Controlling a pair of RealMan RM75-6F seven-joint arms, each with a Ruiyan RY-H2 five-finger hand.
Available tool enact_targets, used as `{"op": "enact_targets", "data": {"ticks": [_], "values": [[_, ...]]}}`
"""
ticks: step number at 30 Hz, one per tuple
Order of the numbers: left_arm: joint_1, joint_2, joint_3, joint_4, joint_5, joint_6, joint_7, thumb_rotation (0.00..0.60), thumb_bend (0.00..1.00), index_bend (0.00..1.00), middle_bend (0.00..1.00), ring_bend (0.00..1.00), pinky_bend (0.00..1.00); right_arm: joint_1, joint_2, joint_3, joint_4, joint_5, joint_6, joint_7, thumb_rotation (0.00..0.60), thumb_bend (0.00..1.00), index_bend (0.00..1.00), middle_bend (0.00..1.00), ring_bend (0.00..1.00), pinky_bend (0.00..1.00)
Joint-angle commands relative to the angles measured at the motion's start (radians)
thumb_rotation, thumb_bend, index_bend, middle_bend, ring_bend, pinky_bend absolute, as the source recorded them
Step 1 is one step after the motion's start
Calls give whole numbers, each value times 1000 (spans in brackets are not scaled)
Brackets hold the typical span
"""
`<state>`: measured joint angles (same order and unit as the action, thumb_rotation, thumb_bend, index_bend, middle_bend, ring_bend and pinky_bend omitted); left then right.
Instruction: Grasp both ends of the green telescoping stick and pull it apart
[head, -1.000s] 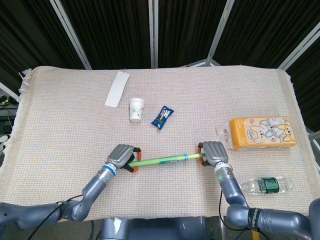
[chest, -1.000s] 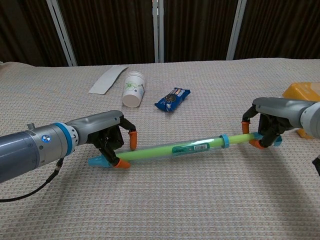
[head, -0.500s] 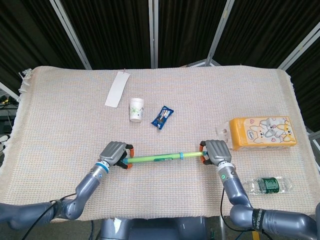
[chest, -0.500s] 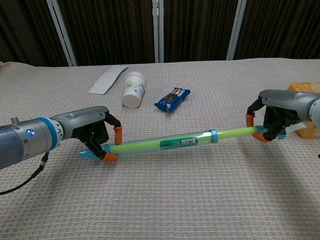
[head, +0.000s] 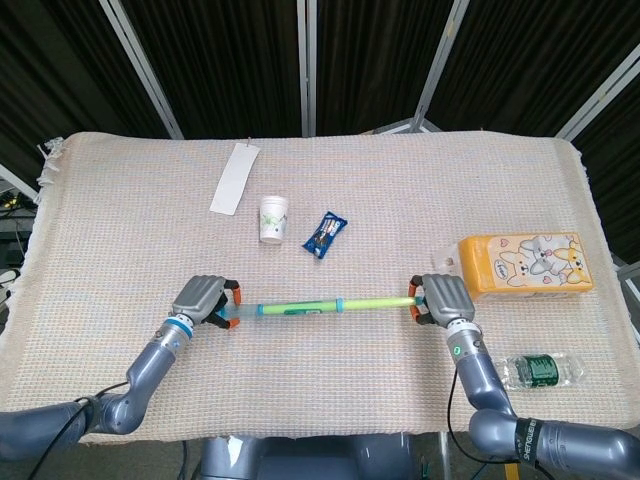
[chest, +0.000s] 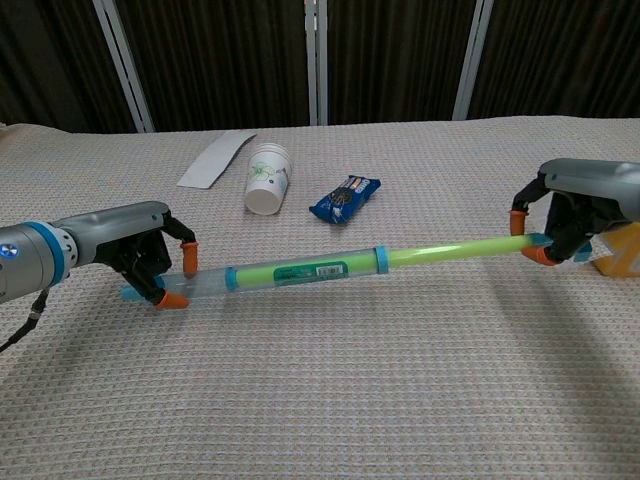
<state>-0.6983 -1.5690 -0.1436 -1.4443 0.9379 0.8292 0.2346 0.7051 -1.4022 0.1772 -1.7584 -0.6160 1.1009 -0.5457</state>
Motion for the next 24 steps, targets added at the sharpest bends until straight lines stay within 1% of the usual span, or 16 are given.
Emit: {"op": "enact_targets", "data": {"ticks": [1, 7, 24], "values": [[5, 14, 7, 9, 7, -3, -7, 600, 615, 765, 943, 869, 1000, -3, 11, 3, -4, -1, 7, 4, 600, 535, 661, 1000, 1000, 1000], [16, 47, 23, 31, 13, -6, -11, 600, 615, 766, 943, 869, 1000, -7, 36, 11, -7, -2, 16, 10, 600, 537, 662, 1000, 1000, 1000], [41, 118, 38, 76, 39, -21, -62, 600, 615, 768, 943, 869, 1000, -15, 86, 24, -9, 2, 33, 20, 600, 537, 663, 1000, 1000, 1000]]}}
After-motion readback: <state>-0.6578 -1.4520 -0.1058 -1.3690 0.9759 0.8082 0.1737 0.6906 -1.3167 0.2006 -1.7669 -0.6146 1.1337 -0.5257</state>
